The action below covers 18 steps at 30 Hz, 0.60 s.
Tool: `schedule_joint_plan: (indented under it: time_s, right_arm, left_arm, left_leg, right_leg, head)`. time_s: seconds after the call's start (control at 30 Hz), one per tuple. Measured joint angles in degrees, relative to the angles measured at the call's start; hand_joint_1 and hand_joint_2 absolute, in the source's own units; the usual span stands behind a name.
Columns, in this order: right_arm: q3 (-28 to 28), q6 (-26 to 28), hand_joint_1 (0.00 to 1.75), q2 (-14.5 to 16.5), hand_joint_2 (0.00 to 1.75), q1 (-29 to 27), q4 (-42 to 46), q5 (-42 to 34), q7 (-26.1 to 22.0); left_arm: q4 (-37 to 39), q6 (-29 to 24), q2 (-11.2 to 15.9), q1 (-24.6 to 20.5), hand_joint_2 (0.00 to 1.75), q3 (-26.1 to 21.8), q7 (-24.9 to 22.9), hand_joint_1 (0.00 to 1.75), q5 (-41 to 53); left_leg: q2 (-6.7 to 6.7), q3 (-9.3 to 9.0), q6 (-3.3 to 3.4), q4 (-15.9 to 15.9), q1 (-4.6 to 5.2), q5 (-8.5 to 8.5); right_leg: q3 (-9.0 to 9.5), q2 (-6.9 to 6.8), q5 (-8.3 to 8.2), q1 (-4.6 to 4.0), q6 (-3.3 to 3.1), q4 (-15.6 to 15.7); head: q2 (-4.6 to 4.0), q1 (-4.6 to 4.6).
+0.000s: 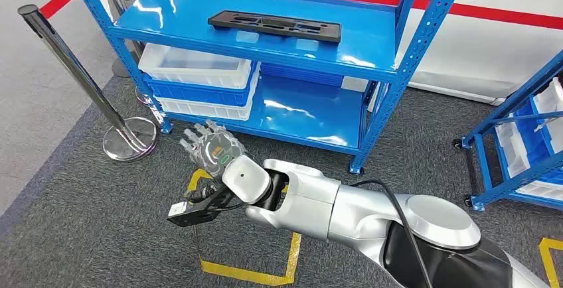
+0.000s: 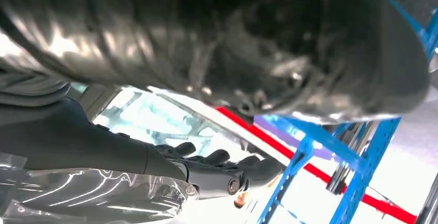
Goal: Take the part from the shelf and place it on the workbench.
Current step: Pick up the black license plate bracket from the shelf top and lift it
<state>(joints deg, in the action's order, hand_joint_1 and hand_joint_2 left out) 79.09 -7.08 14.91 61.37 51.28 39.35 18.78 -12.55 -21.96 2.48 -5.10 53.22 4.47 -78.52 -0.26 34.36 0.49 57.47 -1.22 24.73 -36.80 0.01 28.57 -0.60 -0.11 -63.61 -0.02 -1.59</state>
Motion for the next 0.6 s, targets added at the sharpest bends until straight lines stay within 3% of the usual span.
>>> schedule_joint_plan:
  time_s: [0.07,0.1,0.13,0.17,0.2,0.27,0.33,0.43,0.5,0.6]
  right_arm:
    - [0.0,-0.1,0.0,0.1,0.0,0.2,-0.1,0.0,0.1]
    - [0.1,-0.2,0.0,0.2,0.0,0.4,-0.1,0.0,0.1]
    - [0.1,-0.3,0.0,0.2,0.0,0.4,-0.2,-0.1,0.2]
    - [0.2,-0.4,0.0,0.2,0.0,0.5,-0.3,-0.2,0.2]
    - [0.3,-0.5,0.0,0.3,0.0,0.6,-0.3,-0.3,0.2]
    - [0.4,-0.8,0.0,0.4,0.0,1.0,-0.4,-0.9,0.3]
    - [0.4,-1.1,0.0,0.5,0.0,1.7,-0.4,-2.0,0.6]
    - [0.4,-1.6,0.0,0.2,0.0,2.4,-0.4,-4.3,1.4]
    - [0.4,-1.6,0.0,-0.2,0.0,3.1,-0.3,-5.5,1.9]
    - [0.4,-1.6,0.0,-0.6,0.0,4.1,-0.3,-6.3,2.2]
  left_arm:
    - [0.0,-0.1,0.0,0.0,0.0,0.0,0.0,0.0,0.1]
    - [0.0,-0.1,0.0,0.0,0.0,0.1,0.0,0.0,0.1]
    - [0.0,-0.2,0.0,0.0,0.0,0.2,0.0,0.0,0.2]
    - [0.0,-0.3,0.1,0.0,0.0,0.3,0.1,0.0,0.2]
    - [0.0,-0.3,0.1,0.0,0.0,0.4,0.1,0.0,0.3]
    - [0.0,-0.4,0.1,0.0,0.0,0.6,0.4,0.0,0.4]
    - [0.0,-0.4,0.0,-0.1,0.0,0.8,0.6,0.0,0.5]
    - [0.0,-0.7,-0.1,0.0,0.0,1.0,0.5,0.0,0.5]
    - [0.0,-1.2,-0.1,0.1,0.0,1.2,0.2,0.0,0.7]
    - [0.0,-1.7,-0.2,0.1,0.0,1.4,-0.1,0.0,0.9]
  left_leg:
    - [0.0,0.01,0.09,0.0,0.0,0.01]
    - [-0.03,0.02,0.17,0.0,0.01,0.02]
    - [-0.08,0.01,0.19,0.0,0.01,0.04]
    - [-0.17,-0.03,0.19,0.1,0.01,0.07]
    - [-0.28,-0.11,0.15,0.1,0.02,0.11]
    - [-0.45,-0.29,-0.05,0.1,0.03,0.26]
    - [-0.52,-0.18,-0.48,0.2,0.17,0.33]
    - [-0.52,0.05,-1.43,0.1,0.03,0.3]
    - [-0.35,0.71,-1.98,1.6,-0.02,1.55]
    - [-0.12,5.14,-2.55,11.4,-0.11,6.3]
  right_leg:
    - [-2.1,-0.01,1.97,0.18,0.16,-4.5]
    - [-3.94,-0.02,3.45,0.35,0.31,-8.4]
    - [-5.3,-0.03,4.08,0.48,0.39,-11.1]
    - [-5.72,-0.03,3.57,0.58,0.4,-11.6]
    - [-5.04,-0.02,2.02,0.62,0.3,-9.9]
    - [-1.43,0.07,-2.1,0.53,-0.29,-2.1]
    - [1.4,0.21,-3.89,0.25,-0.87,3.9]
    - [2.03,0.29,-3.95,0.11,-1.32,5.3]
    - [2.37,0.23,-4.29,0.45,-1.77,6.0]
    - [2.57,0.18,-4.44,0.56,-2.08,6.3]
  head:
    - [0.0,0.01]
    - [0.0,0.02]
    - [0.0,0.02]
    - [0.0,0.03]
    - [0.0,0.03]
    - [0.0,0.02]
    - [0.0,-0.02]
    - [0.0,-0.02]
    - [0.0,-0.13]
    - [0.0,-0.36]
